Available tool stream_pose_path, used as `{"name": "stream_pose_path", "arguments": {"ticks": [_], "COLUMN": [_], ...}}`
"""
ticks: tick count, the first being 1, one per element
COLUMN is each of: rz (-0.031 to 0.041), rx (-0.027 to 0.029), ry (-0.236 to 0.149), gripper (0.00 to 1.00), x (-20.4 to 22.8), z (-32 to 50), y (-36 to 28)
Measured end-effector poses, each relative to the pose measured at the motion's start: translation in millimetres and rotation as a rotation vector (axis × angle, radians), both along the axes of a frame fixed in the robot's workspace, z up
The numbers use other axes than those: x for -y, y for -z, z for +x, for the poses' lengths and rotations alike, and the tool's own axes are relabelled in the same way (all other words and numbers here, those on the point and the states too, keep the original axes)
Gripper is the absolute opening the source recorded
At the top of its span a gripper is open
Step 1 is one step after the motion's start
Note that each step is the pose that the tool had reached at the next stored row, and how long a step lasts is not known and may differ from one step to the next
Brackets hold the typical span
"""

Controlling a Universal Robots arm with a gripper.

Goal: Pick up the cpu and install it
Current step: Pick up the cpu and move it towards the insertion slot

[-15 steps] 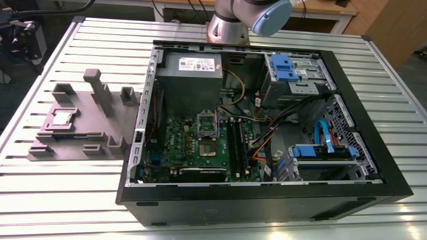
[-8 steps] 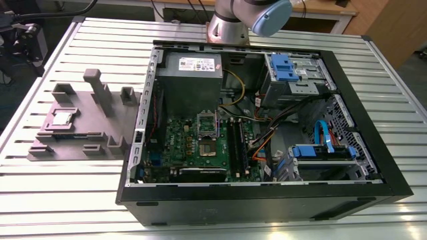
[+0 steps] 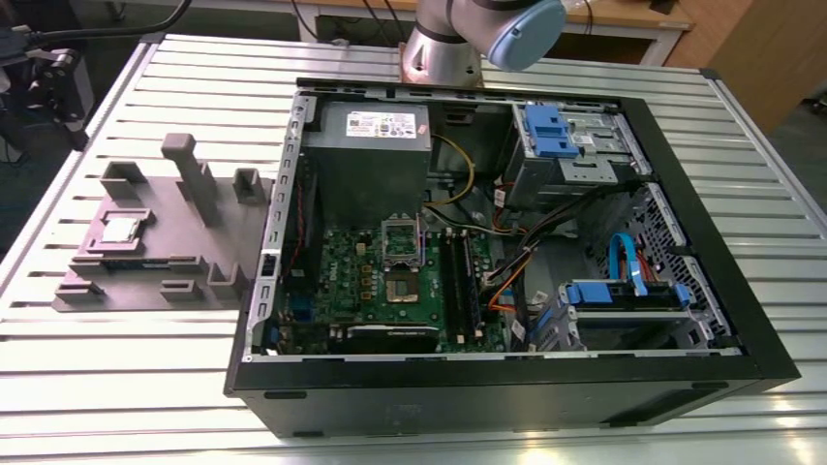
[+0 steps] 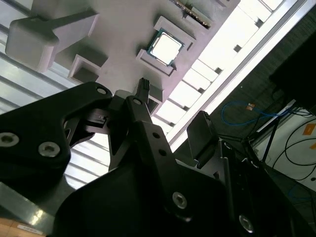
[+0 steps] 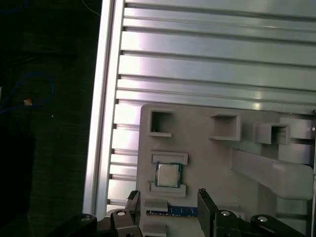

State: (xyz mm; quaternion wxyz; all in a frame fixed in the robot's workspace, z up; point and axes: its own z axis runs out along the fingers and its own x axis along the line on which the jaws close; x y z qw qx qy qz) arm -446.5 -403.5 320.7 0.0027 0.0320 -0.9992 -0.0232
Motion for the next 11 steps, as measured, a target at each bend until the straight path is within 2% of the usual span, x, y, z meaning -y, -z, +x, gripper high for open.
{"name": "stream_pose_path", "arguments": {"ticks": [6, 11], "rz": [0.0, -0.0001], "rx": [0.0005, 0.0006], "ry": [0.0, 0.0], "gripper": [0.58, 0.58], "x": [0.0, 0.0], "z": [0.0, 0.0], "y": [8.3, 9.1]}}
